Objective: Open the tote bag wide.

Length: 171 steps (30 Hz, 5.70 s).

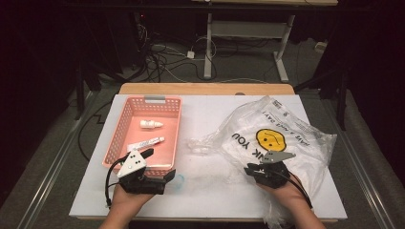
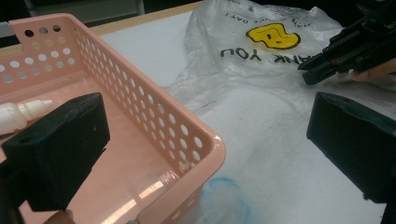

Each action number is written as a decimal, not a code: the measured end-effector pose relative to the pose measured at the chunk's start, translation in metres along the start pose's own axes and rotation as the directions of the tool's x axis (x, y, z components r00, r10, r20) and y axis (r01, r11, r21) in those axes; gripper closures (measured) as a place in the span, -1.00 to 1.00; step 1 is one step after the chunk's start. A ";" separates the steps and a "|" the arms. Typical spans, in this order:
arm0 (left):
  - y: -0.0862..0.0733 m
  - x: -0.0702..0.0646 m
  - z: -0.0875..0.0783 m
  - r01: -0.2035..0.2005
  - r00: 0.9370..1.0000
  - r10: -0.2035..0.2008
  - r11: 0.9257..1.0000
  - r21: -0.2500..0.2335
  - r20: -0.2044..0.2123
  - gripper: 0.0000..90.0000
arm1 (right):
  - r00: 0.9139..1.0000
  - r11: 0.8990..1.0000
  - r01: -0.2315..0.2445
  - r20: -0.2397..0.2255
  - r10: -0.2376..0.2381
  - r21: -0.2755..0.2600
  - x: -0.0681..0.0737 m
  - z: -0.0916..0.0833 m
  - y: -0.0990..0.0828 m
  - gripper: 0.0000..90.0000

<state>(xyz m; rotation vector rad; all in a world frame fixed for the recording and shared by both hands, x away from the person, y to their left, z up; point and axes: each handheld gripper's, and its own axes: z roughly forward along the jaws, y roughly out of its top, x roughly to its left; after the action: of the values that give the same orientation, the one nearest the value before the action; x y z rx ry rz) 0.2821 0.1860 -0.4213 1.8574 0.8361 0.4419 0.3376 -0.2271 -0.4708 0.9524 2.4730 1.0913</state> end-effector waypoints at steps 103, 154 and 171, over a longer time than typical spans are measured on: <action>-0.014 0.084 -0.047 0.175 0.959 -0.170 0.985 0.001 -0.226 -1.00 | 0.993 0.872 -0.037 0.078 0.085 -0.488 -0.009 -0.068 0.062 1.00; 0.049 0.154 0.045 0.358 0.920 -0.238 0.835 0.419 -0.311 0.96 | 0.995 0.870 -0.045 0.052 0.081 -0.491 -0.007 -0.068 0.062 1.00; 0.036 0.159 0.080 0.363 0.918 -0.150 0.692 0.624 -0.367 0.96 | 0.996 0.870 -0.040 0.048 0.073 -0.492 -0.008 -0.068 0.062 1.00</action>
<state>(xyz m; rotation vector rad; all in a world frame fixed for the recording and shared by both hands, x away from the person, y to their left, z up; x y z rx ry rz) 0.4554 0.2388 -0.4339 2.3187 1.6173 0.2298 0.3386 -0.2395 -0.3793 0.8803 1.9671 1.5787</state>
